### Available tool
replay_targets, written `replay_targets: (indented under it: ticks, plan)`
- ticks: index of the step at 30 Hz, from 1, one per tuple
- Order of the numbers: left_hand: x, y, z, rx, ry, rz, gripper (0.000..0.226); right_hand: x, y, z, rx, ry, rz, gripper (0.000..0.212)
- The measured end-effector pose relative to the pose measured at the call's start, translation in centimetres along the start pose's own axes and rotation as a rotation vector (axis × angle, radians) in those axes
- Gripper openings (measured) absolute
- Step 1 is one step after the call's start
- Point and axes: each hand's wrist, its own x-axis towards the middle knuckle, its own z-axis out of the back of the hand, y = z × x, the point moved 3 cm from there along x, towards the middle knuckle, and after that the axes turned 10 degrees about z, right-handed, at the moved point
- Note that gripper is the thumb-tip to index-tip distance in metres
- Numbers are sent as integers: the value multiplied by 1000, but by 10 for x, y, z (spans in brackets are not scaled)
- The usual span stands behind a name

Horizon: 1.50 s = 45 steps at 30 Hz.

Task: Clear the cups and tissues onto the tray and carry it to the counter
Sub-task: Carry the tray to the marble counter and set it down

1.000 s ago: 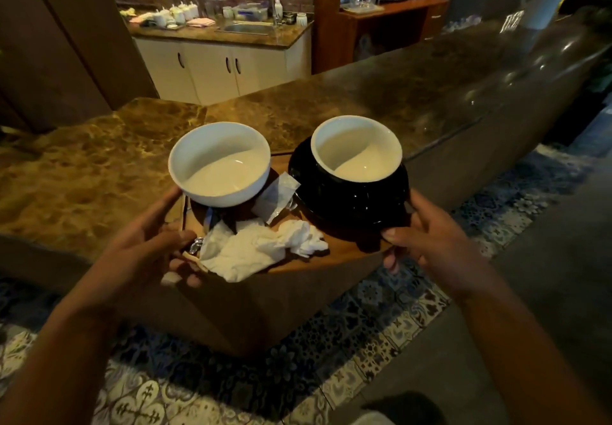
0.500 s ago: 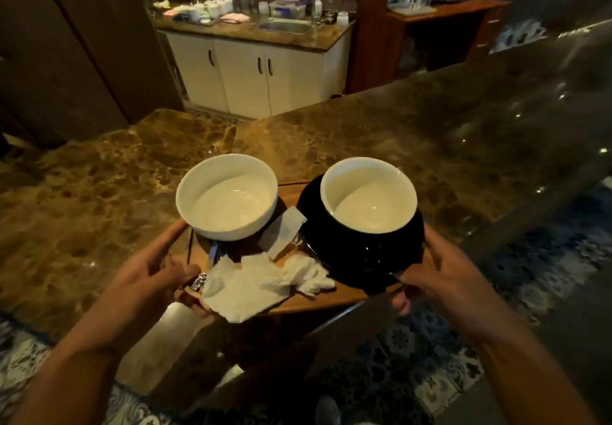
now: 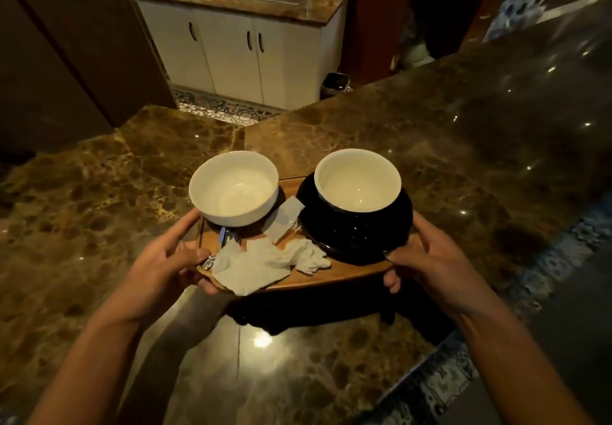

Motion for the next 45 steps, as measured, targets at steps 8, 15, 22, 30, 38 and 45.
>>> replay_targets:
  ticks: [8, 15, 22, 30, 38, 45]
  plan:
    - [47, 20, 27, -45, 46, 93, 77, 36, -34, -13, -24, -12, -81, 61]
    - [64, 42, 33, -65, 66, 138, 80, 56, -60, -10, -37, 7, -157, 68]
    - [81, 48, 41, -144, 98, 180, 126, 77, -74, -13, -43, 55, -221, 60]
    - [92, 51, 49, -107, 148, 177, 126, 87, -93, -17, -33, 38, -282, 69]
    - [93, 47, 59, 211, 200, 266, 118, 94, -94, -12, -138, 74, -314, 80]
    - [94, 38, 62, 505, 211, 228, 70, 91, -85, -11, -293, 180, -322, 78]
